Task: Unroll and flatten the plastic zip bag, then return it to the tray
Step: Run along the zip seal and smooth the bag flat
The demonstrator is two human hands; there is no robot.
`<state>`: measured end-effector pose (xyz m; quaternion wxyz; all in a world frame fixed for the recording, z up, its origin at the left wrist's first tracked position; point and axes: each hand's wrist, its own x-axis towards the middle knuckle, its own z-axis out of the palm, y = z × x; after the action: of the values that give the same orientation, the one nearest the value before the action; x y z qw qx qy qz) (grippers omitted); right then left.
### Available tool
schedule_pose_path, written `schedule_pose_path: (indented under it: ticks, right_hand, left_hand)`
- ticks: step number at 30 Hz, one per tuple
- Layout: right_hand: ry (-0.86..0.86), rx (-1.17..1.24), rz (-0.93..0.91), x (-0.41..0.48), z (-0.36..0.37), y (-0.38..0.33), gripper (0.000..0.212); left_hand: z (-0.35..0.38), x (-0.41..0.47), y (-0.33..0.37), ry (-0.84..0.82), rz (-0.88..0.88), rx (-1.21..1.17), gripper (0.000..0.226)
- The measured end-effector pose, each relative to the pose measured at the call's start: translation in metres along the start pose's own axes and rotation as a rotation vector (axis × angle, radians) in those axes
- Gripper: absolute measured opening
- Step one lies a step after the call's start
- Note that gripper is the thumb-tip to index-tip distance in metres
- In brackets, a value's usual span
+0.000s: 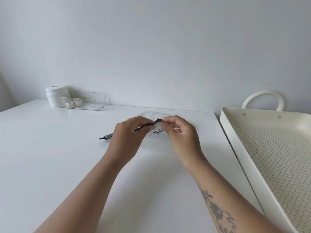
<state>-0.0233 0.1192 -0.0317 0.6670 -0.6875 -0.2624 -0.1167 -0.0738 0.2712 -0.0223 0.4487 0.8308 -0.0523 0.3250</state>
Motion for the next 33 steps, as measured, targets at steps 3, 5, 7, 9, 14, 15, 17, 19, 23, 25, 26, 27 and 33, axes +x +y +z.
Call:
schedule_pose_path:
  ticks: [3,5,7,9,14,15,17,19,23,25,26,27,33]
  right_hand:
    - [0.005,0.008,0.007,0.001,-0.001,-0.002,0.006]
    - [0.006,-0.002,0.009,0.001,-0.001,-0.002,0.004]
    - [-0.001,-0.005,0.022,0.001,-0.001,-0.002,0.005]
    - [0.001,-0.009,0.044,0.001,-0.001,-0.001,0.007]
    - [0.0,-0.044,0.063,0.003,0.001,0.004,0.006]
    - [-0.006,-0.054,0.062,0.003,0.001,0.004,0.008]
    - [-0.012,-0.053,0.058,0.003,0.001,0.004,0.01]
    - [-0.022,-0.046,0.058,0.003,0.0,0.004,0.01]
    - [-0.023,-0.037,0.054,0.002,-0.002,0.005,0.01]
    - [-0.021,-0.04,0.054,0.002,-0.002,0.005,0.009]
    - [-0.024,-0.044,0.056,0.002,-0.002,0.006,0.009]
    - [-0.027,-0.048,0.059,0.002,-0.001,0.006,0.008]
    - [-0.004,-0.032,0.073,0.001,-0.001,0.009,0.006]
  left_hand:
    - [0.0,0.0,0.0,-0.006,0.001,0.037,0.008]
    - [0.001,0.001,0.0,-0.009,-0.004,0.037,0.006]
    - [0.001,0.0,-0.001,-0.013,0.0,0.041,0.006]
    - [0.001,0.0,-0.002,-0.018,0.007,0.048,0.006]
    - [0.005,-0.002,-0.003,-0.034,0.018,0.01,0.006]
    - [0.005,-0.002,-0.003,-0.034,0.024,0.006,0.007]
    - [0.006,-0.002,-0.003,-0.03,0.035,0.02,0.01]
    - [0.006,-0.002,-0.003,-0.025,0.036,0.048,0.011]
    - [0.008,-0.002,-0.004,-0.018,0.038,0.099,0.013]
    - [0.009,-0.002,-0.004,-0.023,0.043,0.129,0.013]
    - [0.01,-0.002,-0.004,-0.033,0.049,0.149,0.013]
    - [0.01,-0.002,-0.004,-0.043,0.054,0.17,0.012]
    - [0.006,-0.001,-0.003,-0.031,0.057,0.167,0.007]
